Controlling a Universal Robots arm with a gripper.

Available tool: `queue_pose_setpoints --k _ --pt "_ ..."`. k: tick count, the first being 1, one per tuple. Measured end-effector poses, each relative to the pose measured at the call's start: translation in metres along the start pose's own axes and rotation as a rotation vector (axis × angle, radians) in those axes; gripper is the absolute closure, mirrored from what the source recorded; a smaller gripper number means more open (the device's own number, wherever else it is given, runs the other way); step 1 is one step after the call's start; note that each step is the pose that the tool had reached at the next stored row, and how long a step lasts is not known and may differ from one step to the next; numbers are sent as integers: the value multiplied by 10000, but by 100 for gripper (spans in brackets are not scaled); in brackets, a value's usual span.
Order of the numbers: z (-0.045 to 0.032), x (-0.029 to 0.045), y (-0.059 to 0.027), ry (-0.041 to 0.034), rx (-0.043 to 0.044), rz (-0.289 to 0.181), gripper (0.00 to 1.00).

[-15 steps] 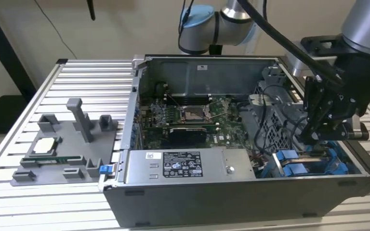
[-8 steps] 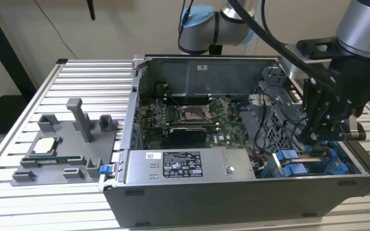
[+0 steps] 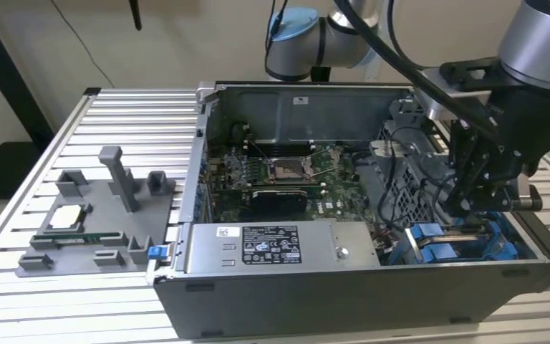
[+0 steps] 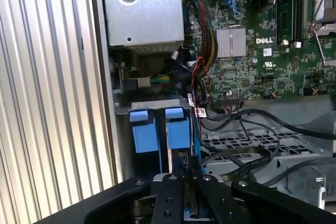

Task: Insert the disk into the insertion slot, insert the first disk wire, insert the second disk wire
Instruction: 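Insert the second disk wire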

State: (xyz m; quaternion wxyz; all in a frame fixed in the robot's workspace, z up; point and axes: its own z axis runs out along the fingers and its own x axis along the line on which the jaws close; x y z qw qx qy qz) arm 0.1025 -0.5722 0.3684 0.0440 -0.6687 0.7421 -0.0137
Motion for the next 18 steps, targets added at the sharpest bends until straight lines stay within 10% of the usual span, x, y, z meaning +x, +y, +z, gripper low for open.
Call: queue_pose_setpoints --k 18 --pt "69 3 3 -43 17 3 100"
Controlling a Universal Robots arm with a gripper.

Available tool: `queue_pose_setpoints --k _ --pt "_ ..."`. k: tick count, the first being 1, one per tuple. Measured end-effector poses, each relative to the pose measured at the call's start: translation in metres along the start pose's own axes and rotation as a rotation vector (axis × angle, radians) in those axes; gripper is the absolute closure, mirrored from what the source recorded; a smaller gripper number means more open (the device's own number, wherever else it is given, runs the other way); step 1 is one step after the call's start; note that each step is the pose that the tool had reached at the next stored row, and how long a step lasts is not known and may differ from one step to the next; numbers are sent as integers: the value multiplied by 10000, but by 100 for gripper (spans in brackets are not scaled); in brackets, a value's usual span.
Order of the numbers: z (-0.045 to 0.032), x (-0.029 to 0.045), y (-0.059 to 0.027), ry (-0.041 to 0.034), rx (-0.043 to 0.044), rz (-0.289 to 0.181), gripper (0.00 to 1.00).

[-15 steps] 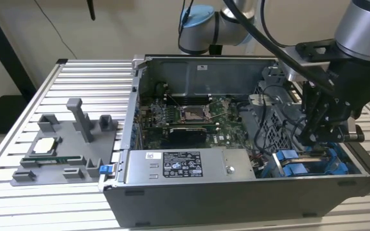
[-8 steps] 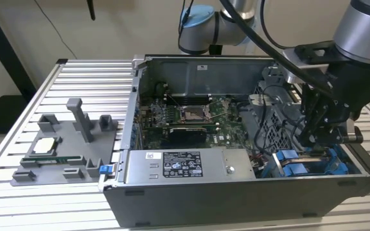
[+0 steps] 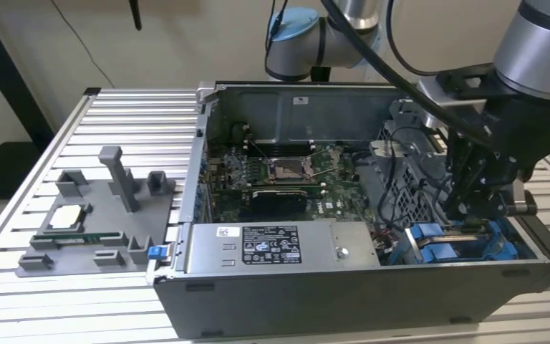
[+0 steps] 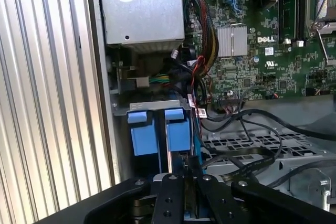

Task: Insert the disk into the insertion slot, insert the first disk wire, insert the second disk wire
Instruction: 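Insert the second disk wire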

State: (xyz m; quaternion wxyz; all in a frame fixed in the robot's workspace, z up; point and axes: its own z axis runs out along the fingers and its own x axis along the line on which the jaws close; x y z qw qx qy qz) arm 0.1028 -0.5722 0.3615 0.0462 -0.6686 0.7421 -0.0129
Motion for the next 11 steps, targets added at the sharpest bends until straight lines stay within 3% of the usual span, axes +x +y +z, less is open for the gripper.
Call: queue_pose_setpoints --k 3,8,11 --pt "13 -1 2 -25 49 1 100" --pt "51 -1 5 -62 383 -15 100" --pt "72 0 6 -77 531 -21 100"
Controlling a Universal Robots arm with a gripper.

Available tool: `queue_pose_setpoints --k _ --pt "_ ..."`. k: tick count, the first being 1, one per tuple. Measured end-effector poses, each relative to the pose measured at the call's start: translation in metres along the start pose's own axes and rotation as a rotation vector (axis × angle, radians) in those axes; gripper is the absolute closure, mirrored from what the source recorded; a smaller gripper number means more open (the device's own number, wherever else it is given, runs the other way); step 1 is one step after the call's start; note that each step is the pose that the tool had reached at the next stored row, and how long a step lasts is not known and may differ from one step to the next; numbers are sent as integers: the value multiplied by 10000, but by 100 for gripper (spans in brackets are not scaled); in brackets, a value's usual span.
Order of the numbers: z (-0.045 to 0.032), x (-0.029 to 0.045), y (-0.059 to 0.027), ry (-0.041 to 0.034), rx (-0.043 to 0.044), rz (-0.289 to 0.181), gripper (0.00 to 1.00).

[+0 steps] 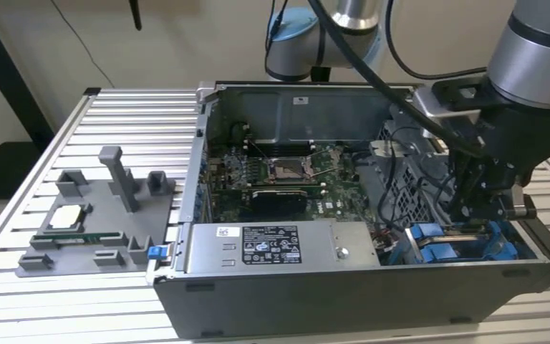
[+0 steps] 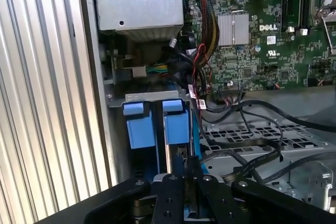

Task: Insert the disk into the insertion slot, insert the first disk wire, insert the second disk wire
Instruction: 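Insert the second disk wire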

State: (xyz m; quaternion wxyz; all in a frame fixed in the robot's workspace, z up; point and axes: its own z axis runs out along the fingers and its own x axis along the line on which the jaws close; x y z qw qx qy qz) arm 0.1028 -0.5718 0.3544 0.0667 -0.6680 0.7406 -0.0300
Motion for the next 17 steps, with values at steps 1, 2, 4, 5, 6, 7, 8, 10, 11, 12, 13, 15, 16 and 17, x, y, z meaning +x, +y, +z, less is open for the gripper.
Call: queue_pose_setpoints --k 1,2,4,5,6,7,8,10,11,12,13,15,16,17 --pt "6 0 1 -5 40 -2 100" --pt "11 0 1 -8 68 -4 100" --pt "16 1 2 -9 90 -6 100" --pt "20 1 4 -12 116 -5 100" --pt "24 2 5 -16 156 -5 100" --pt "28 2 8 -23 209 -9 100" --pt "32 3 13 -29 264 -12 100" --pt "37 6 39 -37 336 -15 100" --pt "38 8 58 -37 365 -17 100" --pt "40 10 71 -38 392 -19 100" --pt "45 10 78 -43 442 -21 100" --pt "57 11 85 -60 614 -28 100" --pt "64 12 90 -70 700 -32 100" --pt "68 13 94 -75 749 -34 100"
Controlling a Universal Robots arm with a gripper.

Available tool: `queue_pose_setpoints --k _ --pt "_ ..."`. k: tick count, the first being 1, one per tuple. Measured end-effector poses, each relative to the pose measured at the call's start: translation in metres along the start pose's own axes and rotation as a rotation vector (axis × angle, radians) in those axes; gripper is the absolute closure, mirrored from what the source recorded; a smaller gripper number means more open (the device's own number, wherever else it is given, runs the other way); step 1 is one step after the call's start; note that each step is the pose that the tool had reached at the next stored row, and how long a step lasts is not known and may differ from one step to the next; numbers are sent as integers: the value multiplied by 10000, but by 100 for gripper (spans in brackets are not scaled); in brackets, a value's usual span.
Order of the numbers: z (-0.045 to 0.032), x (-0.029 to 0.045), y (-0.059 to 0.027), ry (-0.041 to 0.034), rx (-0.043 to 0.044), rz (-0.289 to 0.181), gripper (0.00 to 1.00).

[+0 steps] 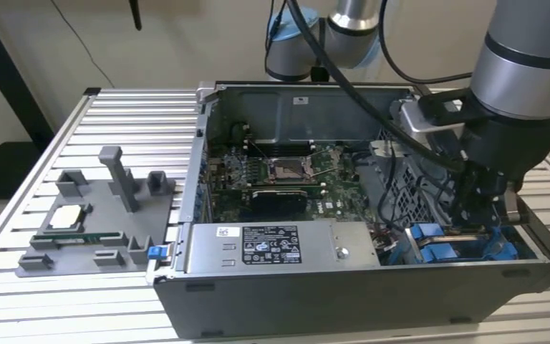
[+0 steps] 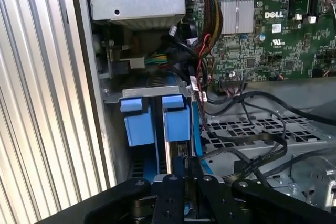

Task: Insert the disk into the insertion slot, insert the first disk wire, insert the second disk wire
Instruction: 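Insert the second disk wire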

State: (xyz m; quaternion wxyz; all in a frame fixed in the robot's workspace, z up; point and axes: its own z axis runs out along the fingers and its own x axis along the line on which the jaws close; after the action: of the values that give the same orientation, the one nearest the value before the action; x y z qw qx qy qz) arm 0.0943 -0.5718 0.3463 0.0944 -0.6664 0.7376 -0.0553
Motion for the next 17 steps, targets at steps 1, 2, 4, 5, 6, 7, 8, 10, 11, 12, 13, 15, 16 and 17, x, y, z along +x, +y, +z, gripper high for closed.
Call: queue_pose_setpoints --k 1,2,4,5,6,7,8,10,11,12,13,15,16,17 --pt "1 0 0 0 9 -1 100" --pt "0 0 1 1 10 -1 100" --pt "1 0 0 1 10 -2 100" --pt "1 0 1 0 11 -2 100" --pt "1 0 1 1 11 -2 100" --pt "1 0 0 1 11 -2 100" --pt "1 1 3 1 11 -2 100" --pt "0 2 17 -1 15 -1 100" --pt "-1 2 26 -2 21 -1 100" --pt "-2 3 32 -1 28 -2 100" --pt "1 2 33 -2 34 -3 100" --pt "8 1 35 -3 60 -5 100" --pt "14 0 37 -6 79 -4 100" --pt "19 0 39 -8 95 -5 100"
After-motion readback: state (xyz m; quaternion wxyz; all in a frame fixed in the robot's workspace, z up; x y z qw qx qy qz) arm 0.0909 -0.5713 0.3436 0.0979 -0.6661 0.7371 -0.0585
